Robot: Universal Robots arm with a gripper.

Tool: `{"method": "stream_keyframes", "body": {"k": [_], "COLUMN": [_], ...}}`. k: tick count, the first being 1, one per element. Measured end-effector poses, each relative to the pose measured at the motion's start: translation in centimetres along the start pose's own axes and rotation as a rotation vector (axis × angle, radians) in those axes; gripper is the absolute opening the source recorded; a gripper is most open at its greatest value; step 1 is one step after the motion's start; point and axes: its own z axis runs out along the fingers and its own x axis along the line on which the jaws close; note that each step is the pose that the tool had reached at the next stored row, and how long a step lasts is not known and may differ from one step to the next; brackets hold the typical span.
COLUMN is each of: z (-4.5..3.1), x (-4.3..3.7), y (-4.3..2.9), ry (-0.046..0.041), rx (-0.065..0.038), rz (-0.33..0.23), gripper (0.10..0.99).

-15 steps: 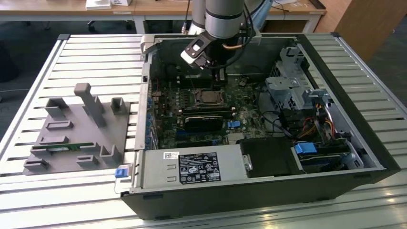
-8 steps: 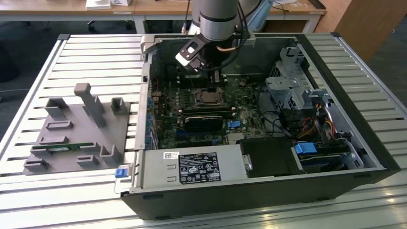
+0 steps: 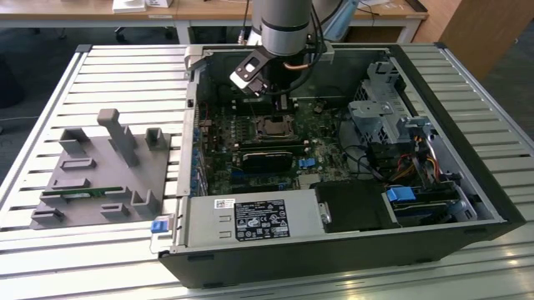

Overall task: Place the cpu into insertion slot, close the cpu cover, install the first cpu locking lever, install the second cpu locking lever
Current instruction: 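Close the cpu cover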

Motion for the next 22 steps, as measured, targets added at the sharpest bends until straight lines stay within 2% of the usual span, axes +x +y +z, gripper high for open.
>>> {"method": "stream_keyframes", "body": {"k": [22], "z": [0.36], "x": [0.00], "y": [-1.15], "ry": [-0.0001], "rx": [0.000], "rz": [0.000], "gripper": [0.106]}}
